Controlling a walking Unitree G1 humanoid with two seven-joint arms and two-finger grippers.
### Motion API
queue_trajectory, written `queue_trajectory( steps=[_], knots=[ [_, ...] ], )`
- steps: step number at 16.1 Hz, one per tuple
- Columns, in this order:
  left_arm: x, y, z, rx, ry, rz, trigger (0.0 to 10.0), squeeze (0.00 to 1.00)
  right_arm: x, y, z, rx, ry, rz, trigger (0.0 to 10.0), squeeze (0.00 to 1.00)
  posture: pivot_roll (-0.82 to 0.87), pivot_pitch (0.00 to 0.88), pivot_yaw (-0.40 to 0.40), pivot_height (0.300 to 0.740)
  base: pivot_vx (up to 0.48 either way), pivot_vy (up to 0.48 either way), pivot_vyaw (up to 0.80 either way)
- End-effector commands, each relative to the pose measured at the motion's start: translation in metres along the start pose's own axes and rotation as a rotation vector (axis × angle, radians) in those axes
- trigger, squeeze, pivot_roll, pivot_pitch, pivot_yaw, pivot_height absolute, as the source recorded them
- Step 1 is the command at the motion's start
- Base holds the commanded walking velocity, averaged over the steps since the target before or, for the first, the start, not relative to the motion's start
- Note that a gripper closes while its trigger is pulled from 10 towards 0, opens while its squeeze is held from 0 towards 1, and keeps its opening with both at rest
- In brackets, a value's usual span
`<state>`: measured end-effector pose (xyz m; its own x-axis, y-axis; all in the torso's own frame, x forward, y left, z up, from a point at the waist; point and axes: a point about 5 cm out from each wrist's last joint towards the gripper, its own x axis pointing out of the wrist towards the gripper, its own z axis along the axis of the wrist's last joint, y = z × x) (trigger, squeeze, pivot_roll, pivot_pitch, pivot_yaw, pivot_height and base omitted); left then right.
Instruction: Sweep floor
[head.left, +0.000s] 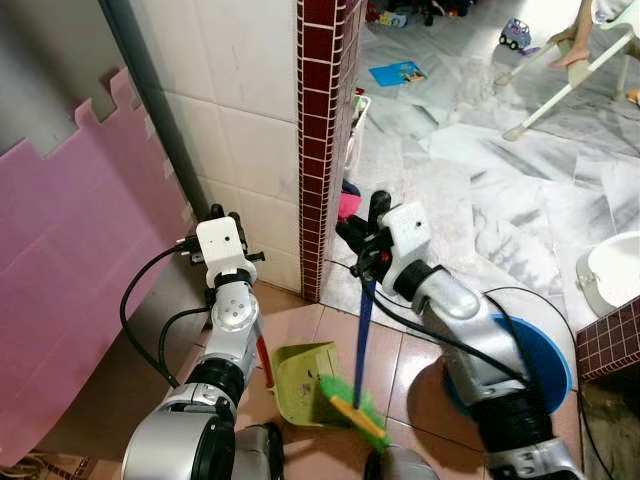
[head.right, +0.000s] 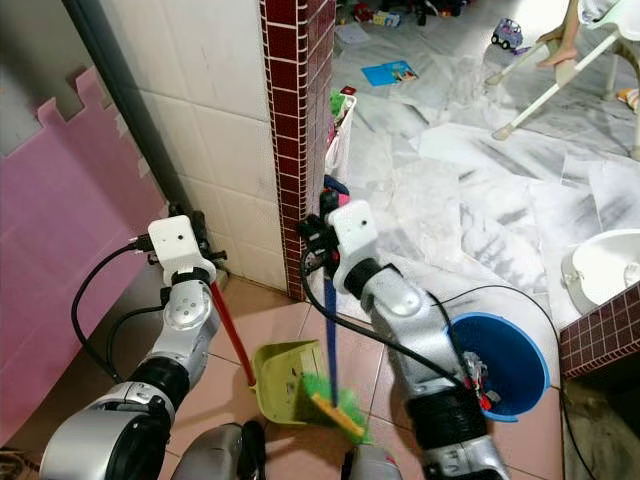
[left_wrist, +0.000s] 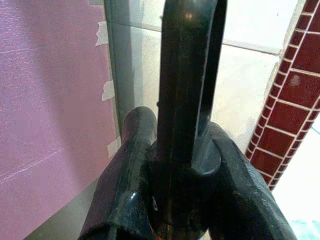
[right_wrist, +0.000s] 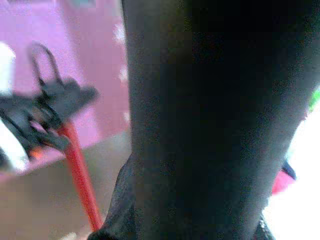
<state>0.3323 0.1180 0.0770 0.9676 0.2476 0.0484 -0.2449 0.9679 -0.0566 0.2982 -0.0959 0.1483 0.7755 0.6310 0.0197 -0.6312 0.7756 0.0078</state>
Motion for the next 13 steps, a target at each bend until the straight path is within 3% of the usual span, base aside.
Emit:
queue_trajectory(
  steps=[1,6,8,9,10,13],
  knots=[
    [-0.003,-0.005,-0.007,0.030,0.036,-0.046,10.0,0.00,0.003,0.005,0.035,0.033,-0.157,0.073,10.0,0.00,-0.12,0.097,0.016,0.740,0.000,0.000,0.00],
    [-0.004,-0.014,-0.010,-0.020,0.085,-0.158,10.0,0.00,0.003,-0.011,0.086,0.025,-0.353,0.059,10.0,0.00,-0.12,0.098,0.022,0.740,0.000,0.000,0.00],
    [-0.004,-0.015,-0.010,-0.030,0.092,-0.172,10.0,0.00,0.000,-0.021,0.096,-0.043,-0.380,0.019,10.0,0.00,-0.12,0.098,0.025,0.740,0.000,0.000,0.00],
    [-0.004,-0.015,-0.010,-0.030,0.091,-0.172,10.0,0.00,0.000,-0.023,0.098,-0.069,-0.383,0.007,10.0,0.00,-0.12,0.098,0.025,0.740,0.000,0.000,0.00],
    [-0.004,-0.015,-0.011,-0.018,0.097,-0.182,10.0,0.00,-0.003,-0.037,0.094,-0.189,-0.349,-0.054,10.0,0.00,-0.12,0.098,0.028,0.740,0.000,0.000,0.00],
    [-0.001,-0.021,-0.004,0.026,0.058,-0.281,10.0,0.00,-0.007,-0.052,0.066,-0.301,-0.207,-0.217,10.0,0.00,-0.12,0.098,0.031,0.740,0.000,0.000,0.00]
  ],
)
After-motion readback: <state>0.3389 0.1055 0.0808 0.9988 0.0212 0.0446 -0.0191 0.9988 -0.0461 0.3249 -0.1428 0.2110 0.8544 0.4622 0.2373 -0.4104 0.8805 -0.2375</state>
